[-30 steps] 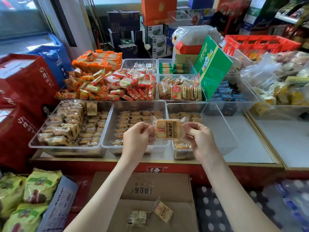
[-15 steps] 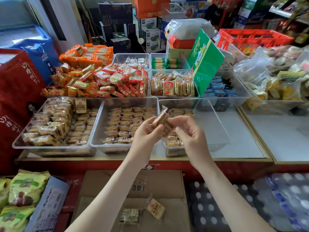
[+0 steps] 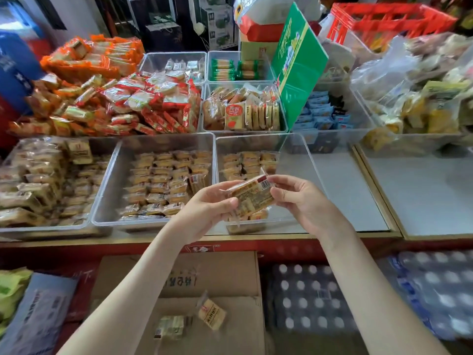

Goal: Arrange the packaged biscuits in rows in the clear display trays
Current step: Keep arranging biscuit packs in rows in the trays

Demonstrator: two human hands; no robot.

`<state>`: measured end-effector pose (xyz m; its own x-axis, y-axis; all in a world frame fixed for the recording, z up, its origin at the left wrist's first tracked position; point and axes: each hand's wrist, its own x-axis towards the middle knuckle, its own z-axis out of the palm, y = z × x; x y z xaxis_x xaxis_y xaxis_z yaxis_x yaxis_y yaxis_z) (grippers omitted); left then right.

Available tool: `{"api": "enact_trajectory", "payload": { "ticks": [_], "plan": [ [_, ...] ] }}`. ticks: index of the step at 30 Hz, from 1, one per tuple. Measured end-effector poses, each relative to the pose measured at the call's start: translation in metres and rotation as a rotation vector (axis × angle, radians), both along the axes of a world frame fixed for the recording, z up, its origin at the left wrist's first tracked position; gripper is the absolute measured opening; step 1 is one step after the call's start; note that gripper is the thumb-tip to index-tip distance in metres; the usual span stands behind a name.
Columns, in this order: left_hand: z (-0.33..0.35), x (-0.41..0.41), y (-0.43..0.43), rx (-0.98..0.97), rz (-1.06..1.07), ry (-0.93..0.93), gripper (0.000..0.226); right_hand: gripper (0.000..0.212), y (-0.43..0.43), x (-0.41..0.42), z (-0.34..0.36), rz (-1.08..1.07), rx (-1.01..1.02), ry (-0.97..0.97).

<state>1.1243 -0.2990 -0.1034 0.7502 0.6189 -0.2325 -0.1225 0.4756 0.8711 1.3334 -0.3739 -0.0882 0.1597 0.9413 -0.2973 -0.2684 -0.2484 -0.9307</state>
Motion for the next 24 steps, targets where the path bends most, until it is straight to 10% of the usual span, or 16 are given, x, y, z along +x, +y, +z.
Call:
{"api": "enact_trajectory", "payload": {
  "ticks": [8,13,16,19,24],
  "plan": [
    [-0.021,0.031,0.008,-0.019,-0.008,-0.009,0.039,0.016,0.024,0.034,-0.02,-0.099,-0.142,0.195],
    [-0.036,0.054,0.017,-0.051,0.18,0.105,0.045,0.033,0.031,0.041,-0.045,0.037,0.061,-0.77],
    [-0.041,0.072,0.024,-0.009,0.189,0.162,0.033,0.075,0.037,0.033,-0.049,0.348,0.128,-0.986],
    [-0.047,0.092,0.034,-0.044,0.167,0.132,0.044,0.073,0.052,0.042,-0.071,0.25,0.084,-1.047],
    [-0.079,0.125,0.061,0.69,-0.008,0.733,0.051,0.036,0.096,0.096,-0.109,-0.036,-0.159,-0.777]
  ]
}}
